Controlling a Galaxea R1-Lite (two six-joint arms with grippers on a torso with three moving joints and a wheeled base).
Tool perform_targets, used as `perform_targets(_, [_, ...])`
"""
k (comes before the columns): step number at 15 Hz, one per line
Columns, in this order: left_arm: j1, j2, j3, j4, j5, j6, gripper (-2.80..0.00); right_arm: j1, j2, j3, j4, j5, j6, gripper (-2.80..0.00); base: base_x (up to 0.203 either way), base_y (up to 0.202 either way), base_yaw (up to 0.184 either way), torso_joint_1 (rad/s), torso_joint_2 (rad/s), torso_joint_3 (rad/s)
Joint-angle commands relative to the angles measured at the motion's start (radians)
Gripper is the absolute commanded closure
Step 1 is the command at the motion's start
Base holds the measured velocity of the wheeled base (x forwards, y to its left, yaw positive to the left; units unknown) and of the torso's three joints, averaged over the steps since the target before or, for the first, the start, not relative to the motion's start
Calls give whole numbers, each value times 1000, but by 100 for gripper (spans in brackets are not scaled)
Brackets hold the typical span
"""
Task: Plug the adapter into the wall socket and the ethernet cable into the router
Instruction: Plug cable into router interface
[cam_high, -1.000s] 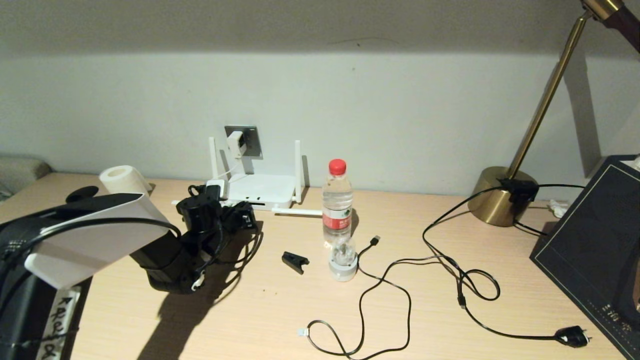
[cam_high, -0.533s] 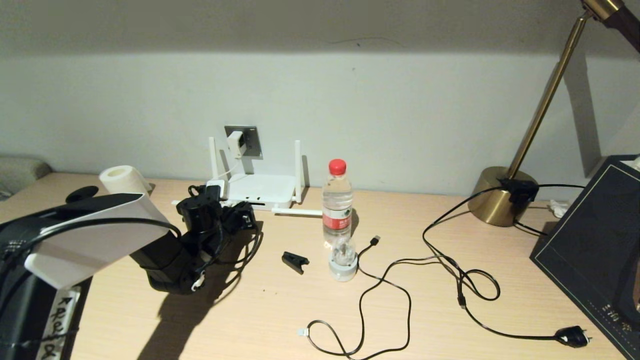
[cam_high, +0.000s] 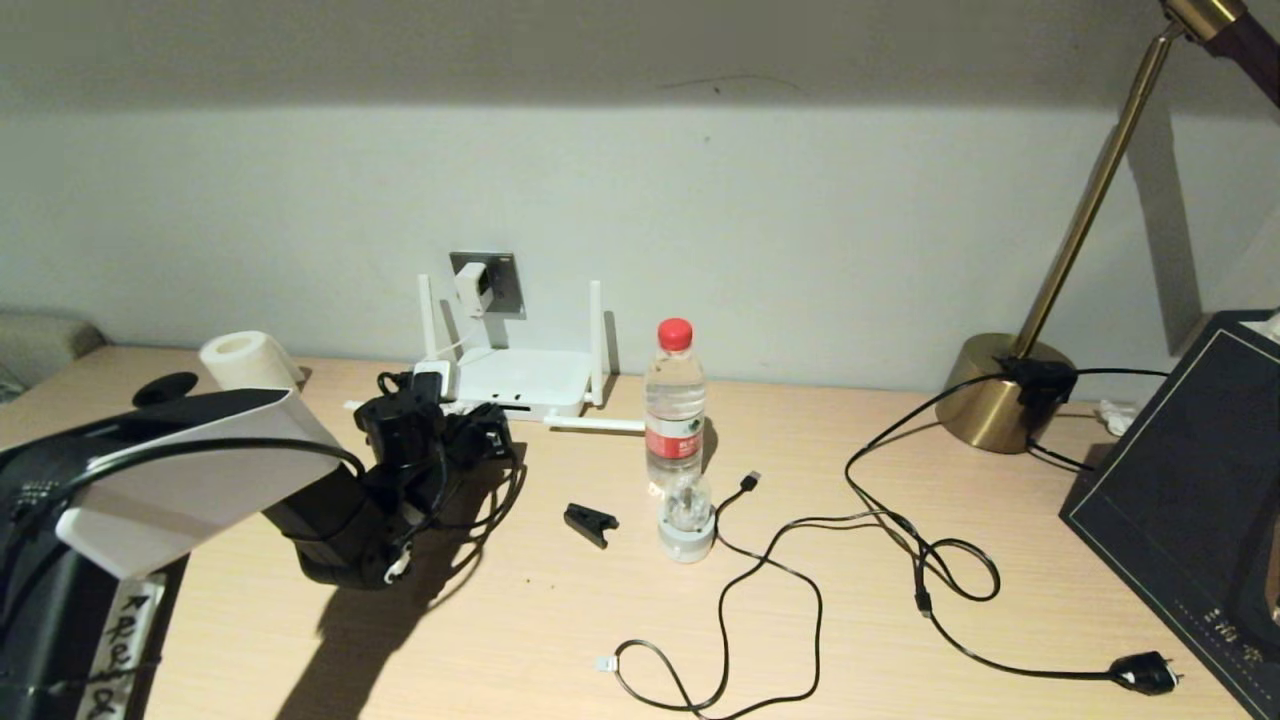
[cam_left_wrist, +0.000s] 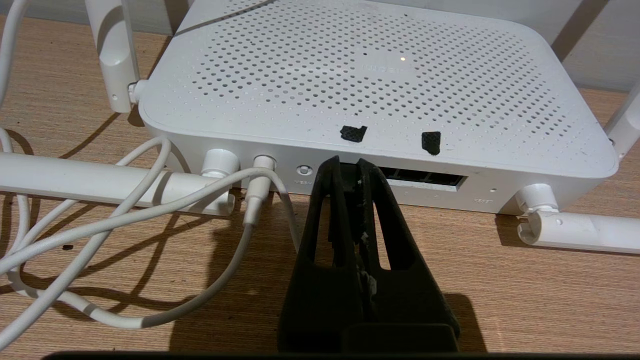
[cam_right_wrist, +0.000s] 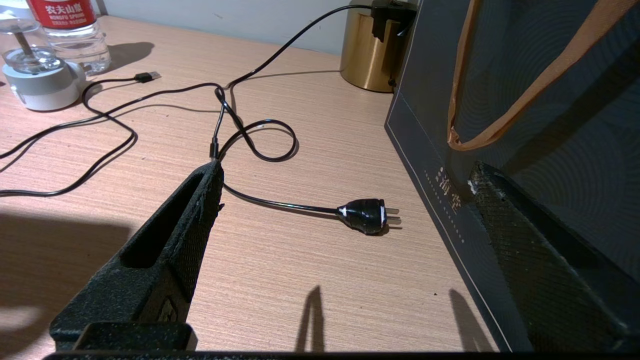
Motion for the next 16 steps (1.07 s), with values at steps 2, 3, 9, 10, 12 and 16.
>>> perform_targets(2, [0,11,1,-4,1,-2,0,0,2,29,-1,1,-1,-280,0,0,0,0,0,0])
perform_targets(3, [0,11,1,-4,1,-2,0,0,2,29,-1,1,-1,-280,0,0,0,0,0,0])
perform_targets(9, [0,10,1,-54,2,-2,-280,0,2,29,-1,1,-1,-280,0,0,0,0,0,0])
perform_targets(10, [0,8,1,-56,2,-2,-280,0,2,29,-1,1,-1,-280,0,0,0,0,0,0])
perform_targets(12, [0,5,2,-56,2,-2,-280,0,2,29,-1,1,-1,-280,0,0,0,0,0,0])
perform_targets(16, [0,4,5,-57,2,-2,-280,0,2,29,-1,1,-1,-280,0,0,0,0,0,0])
